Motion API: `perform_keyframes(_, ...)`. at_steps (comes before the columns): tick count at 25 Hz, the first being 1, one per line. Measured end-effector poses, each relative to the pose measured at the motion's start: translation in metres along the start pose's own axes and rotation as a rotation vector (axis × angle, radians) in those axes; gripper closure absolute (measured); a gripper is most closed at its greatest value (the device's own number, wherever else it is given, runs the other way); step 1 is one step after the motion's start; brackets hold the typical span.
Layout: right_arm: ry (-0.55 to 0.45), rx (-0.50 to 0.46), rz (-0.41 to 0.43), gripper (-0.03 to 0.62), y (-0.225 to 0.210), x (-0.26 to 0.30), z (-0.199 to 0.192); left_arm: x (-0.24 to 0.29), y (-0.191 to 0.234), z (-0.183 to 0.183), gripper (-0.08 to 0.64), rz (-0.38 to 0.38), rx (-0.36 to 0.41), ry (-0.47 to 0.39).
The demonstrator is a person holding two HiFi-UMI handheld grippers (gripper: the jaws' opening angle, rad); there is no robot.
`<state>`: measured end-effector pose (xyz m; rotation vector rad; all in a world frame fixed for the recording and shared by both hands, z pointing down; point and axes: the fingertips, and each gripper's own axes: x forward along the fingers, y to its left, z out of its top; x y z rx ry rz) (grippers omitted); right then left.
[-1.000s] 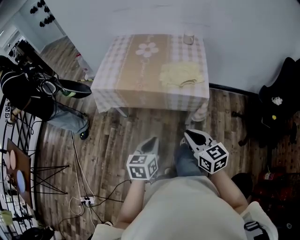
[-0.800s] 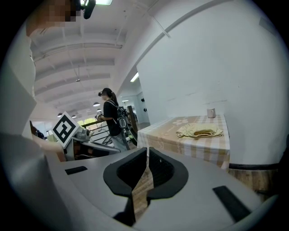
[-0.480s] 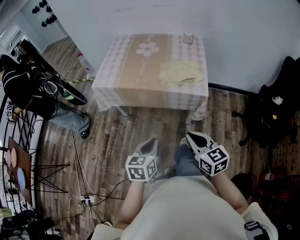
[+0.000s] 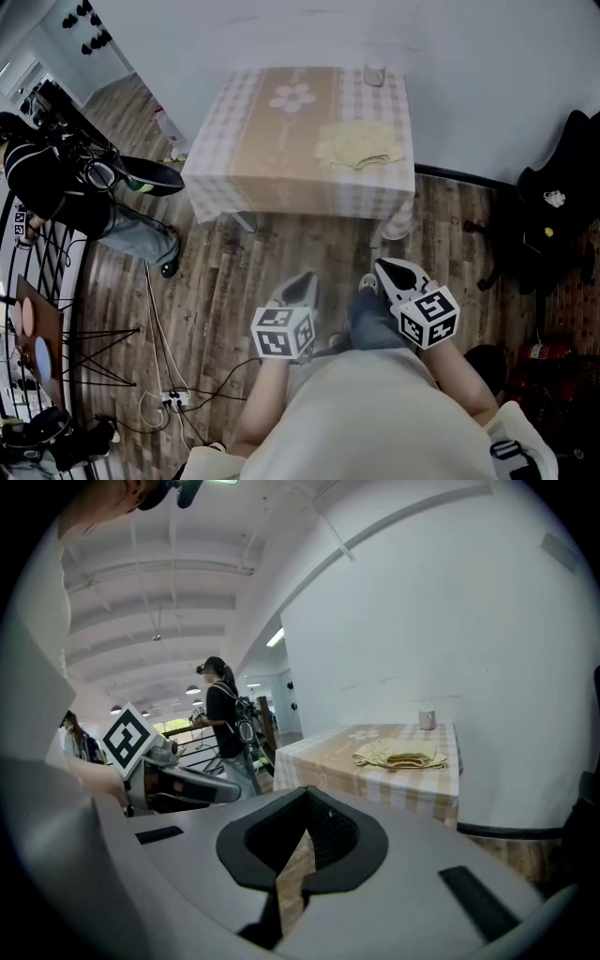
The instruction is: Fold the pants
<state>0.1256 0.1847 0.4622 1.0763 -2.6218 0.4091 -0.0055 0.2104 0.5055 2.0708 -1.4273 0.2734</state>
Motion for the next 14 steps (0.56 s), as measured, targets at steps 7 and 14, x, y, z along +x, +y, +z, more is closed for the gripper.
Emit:
perform_keyframes(7,-0.008,-0.006,-0.001,0.594,-0.0034,-0.0036,0.0031,0.0011,-0.0039,0.0037,0.538,-0.004,0.003,-0.003)
perform_keyframes(14,-0.016,-0.014,0.006,0.594,-0.0015,-0.0063,0.0043,0.0,-0.0062,0.001,0.538,-0.008,0.008,0.001)
